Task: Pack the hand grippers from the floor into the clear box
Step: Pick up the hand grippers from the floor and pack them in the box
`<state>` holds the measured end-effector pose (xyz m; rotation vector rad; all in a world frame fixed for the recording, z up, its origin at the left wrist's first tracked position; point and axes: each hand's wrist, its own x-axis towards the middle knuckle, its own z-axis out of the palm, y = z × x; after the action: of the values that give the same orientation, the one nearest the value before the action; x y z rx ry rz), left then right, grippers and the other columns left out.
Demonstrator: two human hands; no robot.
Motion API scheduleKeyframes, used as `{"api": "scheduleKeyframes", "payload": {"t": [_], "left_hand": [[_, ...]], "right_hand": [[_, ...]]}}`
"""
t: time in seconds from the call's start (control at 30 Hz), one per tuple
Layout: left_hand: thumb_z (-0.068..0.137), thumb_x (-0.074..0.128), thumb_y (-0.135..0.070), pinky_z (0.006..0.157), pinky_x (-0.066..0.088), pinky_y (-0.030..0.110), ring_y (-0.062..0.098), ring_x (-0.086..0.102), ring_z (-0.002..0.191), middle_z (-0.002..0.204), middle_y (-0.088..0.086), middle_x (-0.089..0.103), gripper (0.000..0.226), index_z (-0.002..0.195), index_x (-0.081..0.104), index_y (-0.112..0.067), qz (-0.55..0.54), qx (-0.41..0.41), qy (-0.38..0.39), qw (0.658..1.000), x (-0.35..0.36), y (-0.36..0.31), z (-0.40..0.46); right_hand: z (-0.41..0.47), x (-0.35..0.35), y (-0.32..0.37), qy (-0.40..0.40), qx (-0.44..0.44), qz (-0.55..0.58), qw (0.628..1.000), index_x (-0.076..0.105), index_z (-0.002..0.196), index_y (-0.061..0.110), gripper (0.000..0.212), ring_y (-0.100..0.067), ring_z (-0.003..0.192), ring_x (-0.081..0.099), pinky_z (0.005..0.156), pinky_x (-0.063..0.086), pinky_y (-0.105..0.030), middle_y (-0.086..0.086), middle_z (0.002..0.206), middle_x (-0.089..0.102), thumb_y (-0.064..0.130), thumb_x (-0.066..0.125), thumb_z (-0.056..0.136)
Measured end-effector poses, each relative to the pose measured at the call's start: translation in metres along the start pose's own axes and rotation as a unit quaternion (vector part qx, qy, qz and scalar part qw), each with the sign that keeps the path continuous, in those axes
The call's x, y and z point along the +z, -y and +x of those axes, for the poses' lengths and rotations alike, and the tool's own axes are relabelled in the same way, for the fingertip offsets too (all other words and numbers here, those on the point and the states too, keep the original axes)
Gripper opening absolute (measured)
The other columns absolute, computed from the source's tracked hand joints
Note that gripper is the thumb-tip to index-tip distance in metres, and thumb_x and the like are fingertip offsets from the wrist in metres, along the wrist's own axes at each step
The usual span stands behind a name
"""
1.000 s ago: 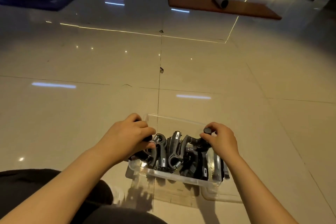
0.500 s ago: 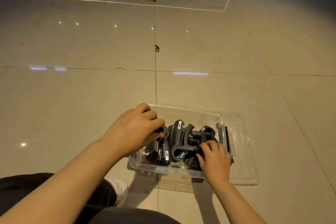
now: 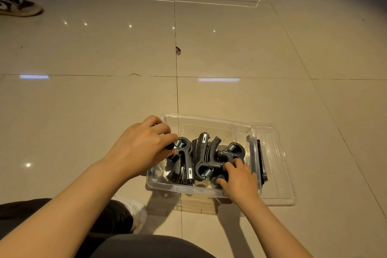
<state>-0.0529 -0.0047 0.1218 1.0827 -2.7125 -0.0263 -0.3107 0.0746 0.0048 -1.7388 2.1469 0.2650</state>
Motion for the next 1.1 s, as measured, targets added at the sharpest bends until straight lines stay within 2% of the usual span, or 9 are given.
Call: {"api": "scheduleKeyframes", "payload": {"t": [0.1,0.23,0.37,0.43,0.53,0.77,0.9,1.03,1.1], "left_hand": [[0.074,0.071,-0.038,0.044,0.046,0.028,0.023,0.061,0.081,0.081,-0.006,0.067,0.023,0.09,0.072,-0.022,-0.008,-0.038,-0.032,0.999,-0.003,-0.001,-0.005],[0.082,0.045,-0.055,0.062,0.048,0.028,0.02,0.058,0.089,0.088,-0.009,0.067,0.044,0.1,0.071,-0.024,-0.098,-0.154,-0.069,0.981,0.0,-0.002,-0.013],[0.081,0.044,-0.058,0.072,0.033,0.017,0.015,0.056,0.089,0.088,-0.011,0.066,0.047,0.102,0.069,-0.023,-0.148,-0.209,-0.085,0.963,0.001,-0.006,-0.014],[0.081,0.046,-0.058,0.074,0.03,0.01,0.01,0.053,0.088,0.087,-0.014,0.064,0.045,0.1,0.069,-0.024,-0.168,-0.227,-0.098,0.954,-0.001,-0.011,-0.016],[0.076,0.045,-0.063,0.073,0.04,0.018,0.007,0.054,0.085,0.086,-0.019,0.062,0.045,0.097,0.068,-0.029,-0.254,-0.315,-0.133,0.905,-0.006,-0.018,-0.018],[0.081,0.066,-0.036,0.07,0.042,0.014,0.004,0.057,0.082,0.083,-0.013,0.064,0.008,0.086,0.069,-0.031,-0.379,-0.396,-0.21,0.81,-0.016,-0.027,-0.014],[0.082,0.067,-0.033,0.073,0.042,0.009,-0.001,0.057,0.089,0.091,-0.016,0.064,0.016,0.097,0.069,-0.03,-0.389,-0.385,-0.204,0.811,-0.017,-0.037,-0.017],[0.087,0.064,-0.028,0.084,0.042,0.01,-0.003,0.055,0.099,0.104,-0.017,0.06,0.022,0.108,0.067,-0.032,-0.438,-0.327,-0.156,0.823,-0.011,-0.05,-0.02],[0.088,0.061,-0.029,0.089,0.04,0.011,-0.004,0.052,0.105,0.109,-0.018,0.056,0.024,0.11,0.065,-0.036,-0.46,-0.324,-0.115,0.818,-0.009,-0.05,-0.019]], "right_hand": [[-0.001,-0.019,0.009,-0.044,-0.019,0.162,0.986,0.043,0.133,0.031,0.052,-0.014,0.122,0.042,0.098,0.039,-0.036,0.007,0.137,0.04,0.052,0.055,0.087],[-0.019,-0.06,0.045,-0.062,-0.092,0.414,0.904,0.034,0.135,0.04,0.063,0.002,0.107,0.048,0.088,0.044,-0.02,0.021,0.128,0.037,0.047,0.066,0.081],[-0.029,-0.074,0.082,-0.116,-0.182,0.418,0.883,0.062,0.109,0.031,0.029,0.006,0.097,0.052,0.078,0.041,-0.01,0.022,0.107,0.054,0.037,0.068,0.082],[-0.03,-0.074,0.092,-0.153,-0.161,0.461,0.859,0.068,0.092,0.023,0.008,0.001,0.086,0.057,0.073,0.044,-0.012,0.013,0.092,0.06,0.024,0.068,0.084],[-0.028,-0.08,0.098,-0.129,-0.085,0.584,0.797,0.063,0.099,0.022,0.016,0.004,0.078,0.058,0.068,0.047,-0.011,0.009,0.093,0.063,0.021,0.068,0.084],[-0.025,-0.087,0.111,-0.15,-0.075,0.594,0.786,0.067,0.092,0.03,0.014,0.004,0.088,0.06,0.076,0.046,-0.012,0.02,0.089,0.067,0.028,0.072,0.079],[-0.018,-0.088,0.127,-0.146,-0.038,0.661,0.735,0.063,0.095,0.034,0.014,-0.002,0.097,0.06,0.085,0.048,-0.021,0.013,0.096,0.067,0.024,0.066,0.086],[-0.012,-0.09,0.137,-0.14,0.027,0.731,0.668,0.059,0.104,0.031,0.013,-0.006,0.103,0.059,0.077,0.05,-0.014,0.013,0.103,0.062,0.024,0.056,0.093],[-0.01,-0.088,0.138,-0.125,0.05,0.751,0.647,0.058,0.107,0.036,0.015,-0.013,0.105,0.061,0.083,0.055,-0.027,0.008,0.109,0.062,0.029,0.053,0.094]]}}
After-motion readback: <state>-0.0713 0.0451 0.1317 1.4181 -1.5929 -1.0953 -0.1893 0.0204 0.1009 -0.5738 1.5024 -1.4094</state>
